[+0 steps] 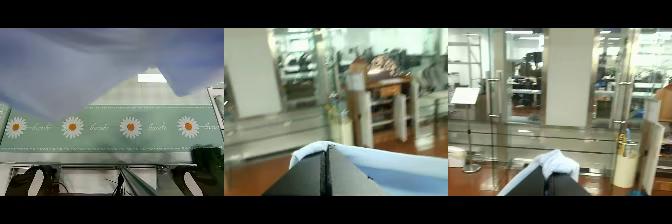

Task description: Fold the shirts.

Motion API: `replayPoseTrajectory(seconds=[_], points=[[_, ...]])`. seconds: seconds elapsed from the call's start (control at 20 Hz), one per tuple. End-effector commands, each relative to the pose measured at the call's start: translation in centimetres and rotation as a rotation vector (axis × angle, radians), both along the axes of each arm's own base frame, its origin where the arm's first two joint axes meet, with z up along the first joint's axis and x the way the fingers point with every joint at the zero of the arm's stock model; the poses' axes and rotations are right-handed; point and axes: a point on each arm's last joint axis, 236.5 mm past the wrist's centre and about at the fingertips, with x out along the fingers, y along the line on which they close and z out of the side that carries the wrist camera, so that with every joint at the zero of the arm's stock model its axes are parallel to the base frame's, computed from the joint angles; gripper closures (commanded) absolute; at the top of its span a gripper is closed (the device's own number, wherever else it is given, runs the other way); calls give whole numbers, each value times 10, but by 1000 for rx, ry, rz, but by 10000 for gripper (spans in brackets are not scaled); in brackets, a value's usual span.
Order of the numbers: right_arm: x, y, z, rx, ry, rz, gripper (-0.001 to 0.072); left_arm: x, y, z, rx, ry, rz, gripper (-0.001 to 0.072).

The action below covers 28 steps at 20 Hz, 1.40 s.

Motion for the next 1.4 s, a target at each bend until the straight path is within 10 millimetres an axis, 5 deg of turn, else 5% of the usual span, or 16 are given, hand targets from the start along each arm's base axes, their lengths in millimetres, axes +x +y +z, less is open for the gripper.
replayPoseTrajectory(seconds=[0.0, 0.2, 0.45, 0.8, 1.0, 1.15, 1.35], points=[[-26, -31, -20, -40, 114, -159, 689, -9, 14, -45, -1, 199, 92, 688], [-10, -42, -78, -67, 364, -192, 689, -5, 11, -88, -5, 396, 68, 688], [66, -24, -176, -74, 773, -49, 689, 28, 20, -130, -48, 592, 52, 688], [239, 0, -292, 86, 980, 138, 689, 148, 57, -270, -180, 966, 41, 688], [307, 8, -365, 216, 1047, 185, 689, 228, 83, -338, -295, 1074, 72, 687], [334, 11, -414, 299, 1109, 192, 689, 270, 79, -388, -394, 1167, 19, 688], [336, 13, -484, 346, 1278, 189, 688, 292, 51, -478, -363, 1370, -60, 687]])
